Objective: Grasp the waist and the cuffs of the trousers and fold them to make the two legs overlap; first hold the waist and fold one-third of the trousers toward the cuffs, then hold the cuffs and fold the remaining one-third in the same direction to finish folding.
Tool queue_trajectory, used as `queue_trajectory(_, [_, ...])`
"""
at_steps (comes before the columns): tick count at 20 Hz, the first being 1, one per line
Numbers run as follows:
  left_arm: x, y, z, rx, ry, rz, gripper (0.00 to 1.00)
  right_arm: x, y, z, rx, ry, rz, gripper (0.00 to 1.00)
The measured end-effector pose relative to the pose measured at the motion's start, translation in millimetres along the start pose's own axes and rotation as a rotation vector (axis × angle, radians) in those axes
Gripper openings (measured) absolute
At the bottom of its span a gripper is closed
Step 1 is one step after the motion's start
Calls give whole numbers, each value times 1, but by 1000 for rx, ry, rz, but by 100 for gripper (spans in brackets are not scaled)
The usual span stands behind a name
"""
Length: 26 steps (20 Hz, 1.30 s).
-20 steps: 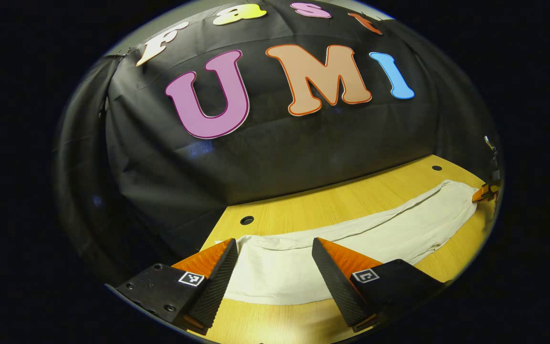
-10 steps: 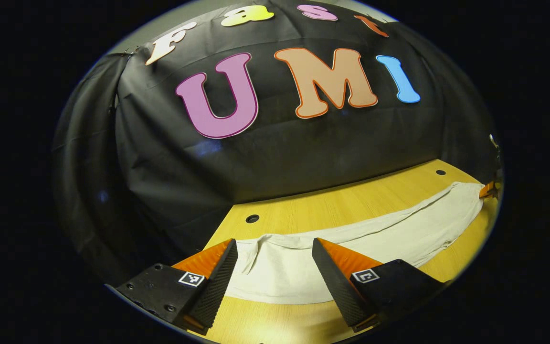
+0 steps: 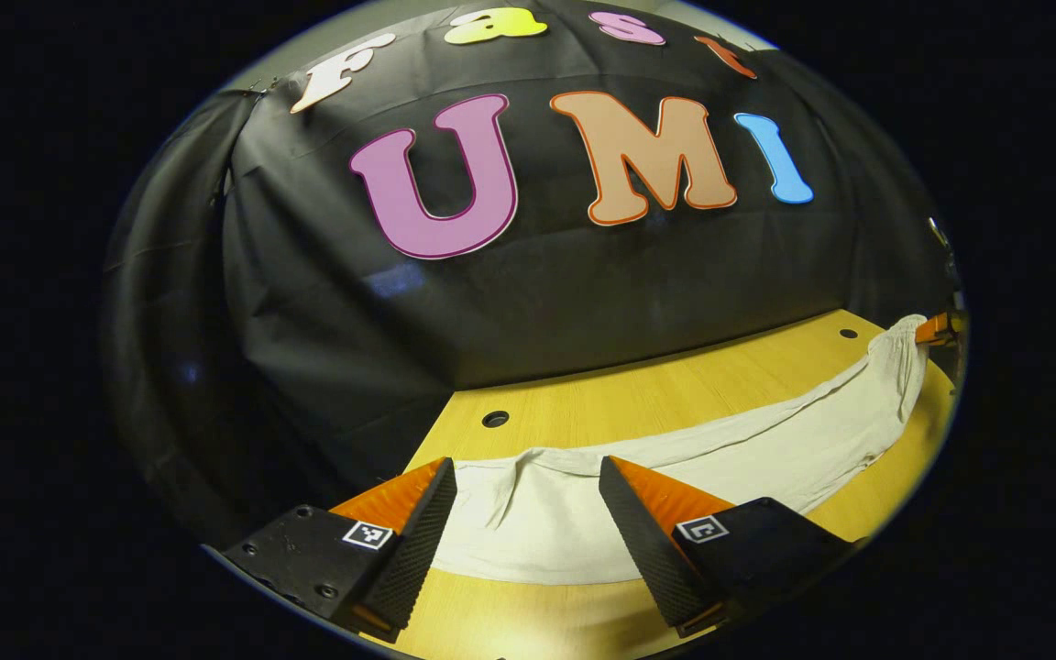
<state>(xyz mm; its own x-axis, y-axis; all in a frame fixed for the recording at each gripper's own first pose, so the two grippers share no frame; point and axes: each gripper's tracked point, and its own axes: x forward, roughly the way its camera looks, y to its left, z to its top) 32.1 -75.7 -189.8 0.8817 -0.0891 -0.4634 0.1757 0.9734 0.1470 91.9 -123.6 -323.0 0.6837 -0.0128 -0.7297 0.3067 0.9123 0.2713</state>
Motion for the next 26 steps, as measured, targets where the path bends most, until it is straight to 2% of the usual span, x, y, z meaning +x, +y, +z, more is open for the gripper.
queue_trajectory(8, [-1, 56, -27, -43, 22, 30, 96, -18, 98, -4, -33, -22, 104, 19])
queue_trajectory(15, [-2, 101, -47, -59, 41, 58, 96, -28, 176, -28, -88, -19, 189, 19])
queue_trajectory(20, [-4, 127, -63, -63, 59, 69, 96, -29, 228, -64, -134, 19, 250, 19])
queue_trajectory(26, [-5, 152, -79, -62, 82, 79, 96, -14, 253, -133, -240, 124, 277, 19])
